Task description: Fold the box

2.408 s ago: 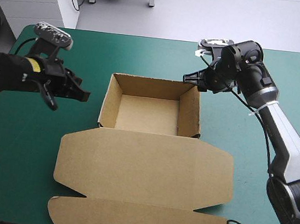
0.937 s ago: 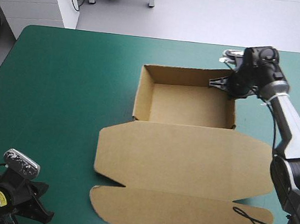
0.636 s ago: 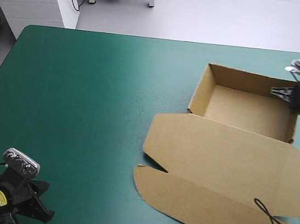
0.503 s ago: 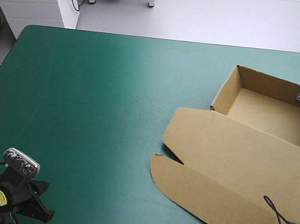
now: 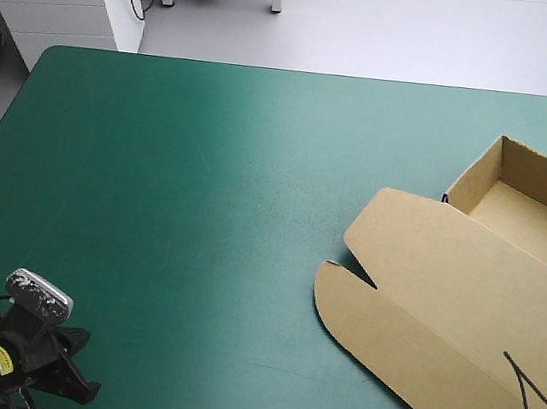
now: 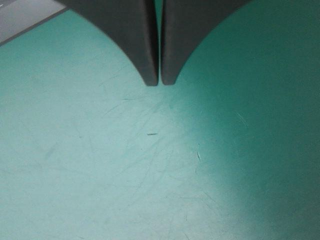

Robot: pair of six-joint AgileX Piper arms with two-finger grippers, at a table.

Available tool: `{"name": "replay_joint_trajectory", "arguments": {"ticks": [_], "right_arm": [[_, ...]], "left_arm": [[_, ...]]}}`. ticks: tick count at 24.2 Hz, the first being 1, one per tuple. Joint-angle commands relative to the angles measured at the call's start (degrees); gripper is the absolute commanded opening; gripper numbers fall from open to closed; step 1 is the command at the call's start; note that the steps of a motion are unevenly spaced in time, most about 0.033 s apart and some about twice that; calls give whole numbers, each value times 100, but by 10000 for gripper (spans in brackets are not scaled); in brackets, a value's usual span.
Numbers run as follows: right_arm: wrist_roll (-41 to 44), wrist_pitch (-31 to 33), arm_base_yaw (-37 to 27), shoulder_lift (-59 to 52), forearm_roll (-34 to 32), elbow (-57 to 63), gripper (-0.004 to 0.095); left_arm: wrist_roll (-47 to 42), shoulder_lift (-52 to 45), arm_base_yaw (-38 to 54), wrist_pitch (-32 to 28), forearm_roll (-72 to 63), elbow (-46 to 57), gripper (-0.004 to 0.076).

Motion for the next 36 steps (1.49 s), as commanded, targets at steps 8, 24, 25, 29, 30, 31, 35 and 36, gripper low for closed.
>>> {"name": "replay_joint_trajectory", "arguments": {"ticks": [8,24,25,29,30,31,35,36], "right_arm": [[-362,55,-27,-1171,45,-179,427],[-974,55,2945,-4934,1499,1487,-2],[-905,55,3083,-5184,1408,1793,-2],[-937,-81,3183,-5964,1390,2784,-2],[-1008,-141,3183,-6161,1390,3070,-2],[-1088,-202,3183,-6354,1414,3352,-2],[-1057,-561,3183,-7010,1478,4459,-2],[-1047,-664,3183,-7177,1497,4742,-2]], "left_arm": [[121,42,-34,-493,-17,-132,-8],[396,42,-34,-1582,-277,353,-8],[396,42,-34,-1582,-337,353,-8],[396,42,-34,-1532,-354,353,-8],[396,42,-34,-1531,-354,353,-8],[396,42,-34,-1531,-354,353,-8],[384,42,-34,-1531,-354,353,-8],[373,42,-34,-1531,-354,353,-8]]}}
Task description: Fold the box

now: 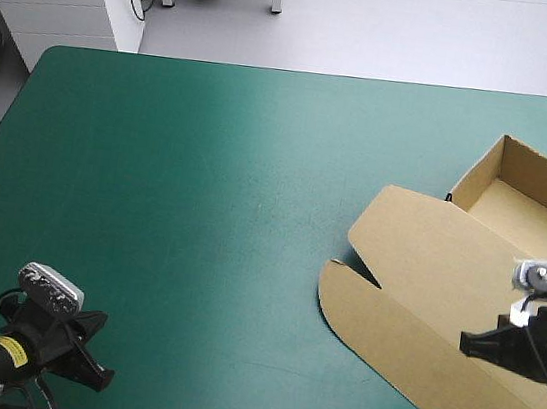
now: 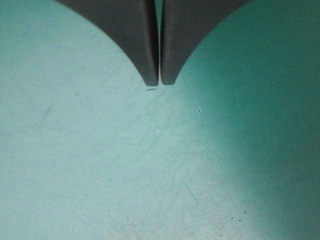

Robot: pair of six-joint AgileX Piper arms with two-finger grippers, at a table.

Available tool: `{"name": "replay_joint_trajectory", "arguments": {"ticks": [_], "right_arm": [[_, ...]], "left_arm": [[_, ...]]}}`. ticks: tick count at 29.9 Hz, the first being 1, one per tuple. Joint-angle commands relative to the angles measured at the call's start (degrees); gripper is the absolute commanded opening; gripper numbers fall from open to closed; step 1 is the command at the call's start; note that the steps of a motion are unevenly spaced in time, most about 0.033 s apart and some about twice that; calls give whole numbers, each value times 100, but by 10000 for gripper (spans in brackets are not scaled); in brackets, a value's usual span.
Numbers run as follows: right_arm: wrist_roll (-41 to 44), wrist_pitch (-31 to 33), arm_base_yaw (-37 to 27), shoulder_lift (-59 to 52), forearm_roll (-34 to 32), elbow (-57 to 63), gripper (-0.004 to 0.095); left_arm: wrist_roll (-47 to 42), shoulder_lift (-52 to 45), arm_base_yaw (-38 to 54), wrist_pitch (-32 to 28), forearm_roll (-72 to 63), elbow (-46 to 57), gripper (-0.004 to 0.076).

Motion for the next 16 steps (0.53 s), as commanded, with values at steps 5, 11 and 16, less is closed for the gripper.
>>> {"name": "replay_joint_trajectory", "arguments": {"ticks": [5,11,16], "right_arm": [[-24,-668,24,-1002,107,1525,-3],[-11,-855,24,-1565,305,2283,-4],[-82,-1015,24,-1748,305,2528,-4]], "left_arm": [[-21,42,-34,-272,-89,-140,-8],[-21,42,-34,-272,-79,-140,-8],[-21,42,-34,-272,-79,-140,-8]]}}
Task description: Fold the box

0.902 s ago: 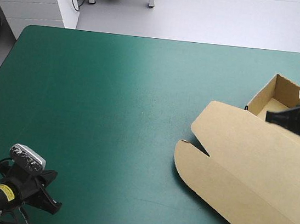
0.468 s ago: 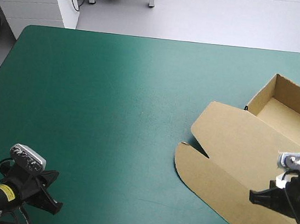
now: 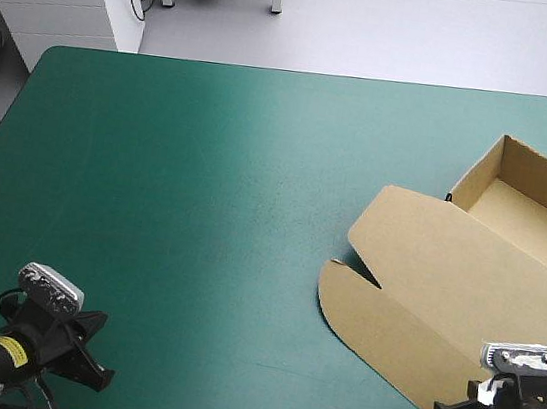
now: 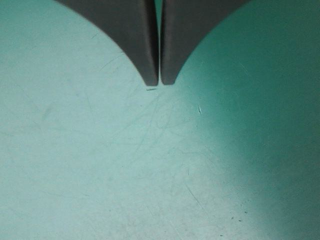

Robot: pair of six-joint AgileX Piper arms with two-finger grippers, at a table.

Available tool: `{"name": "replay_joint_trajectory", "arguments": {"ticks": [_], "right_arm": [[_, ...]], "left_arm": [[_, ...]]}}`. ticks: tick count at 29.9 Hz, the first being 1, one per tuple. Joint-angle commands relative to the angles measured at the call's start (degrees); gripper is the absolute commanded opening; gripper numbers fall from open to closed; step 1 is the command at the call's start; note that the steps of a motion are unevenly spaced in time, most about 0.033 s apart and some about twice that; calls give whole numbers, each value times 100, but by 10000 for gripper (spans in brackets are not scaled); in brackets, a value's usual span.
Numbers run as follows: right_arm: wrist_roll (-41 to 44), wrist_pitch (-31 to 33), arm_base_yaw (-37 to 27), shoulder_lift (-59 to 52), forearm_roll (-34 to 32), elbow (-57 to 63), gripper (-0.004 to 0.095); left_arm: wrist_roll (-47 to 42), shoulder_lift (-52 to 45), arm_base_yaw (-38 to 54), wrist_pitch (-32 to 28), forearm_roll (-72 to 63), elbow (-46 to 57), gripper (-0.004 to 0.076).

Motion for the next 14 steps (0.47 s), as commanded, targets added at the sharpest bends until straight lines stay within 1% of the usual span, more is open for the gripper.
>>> {"name": "replay_joint_trajectory", "arguments": {"ticks": [1,14], "right_arm": [[-61,-394,24,-14,43,-16,-4],[-35,-471,24,-41,44,21,-4]], "left_arm": [[-21,42,-34,-272,-72,-140,-8],[-21,42,-34,-272,-72,-140,-8]]}}
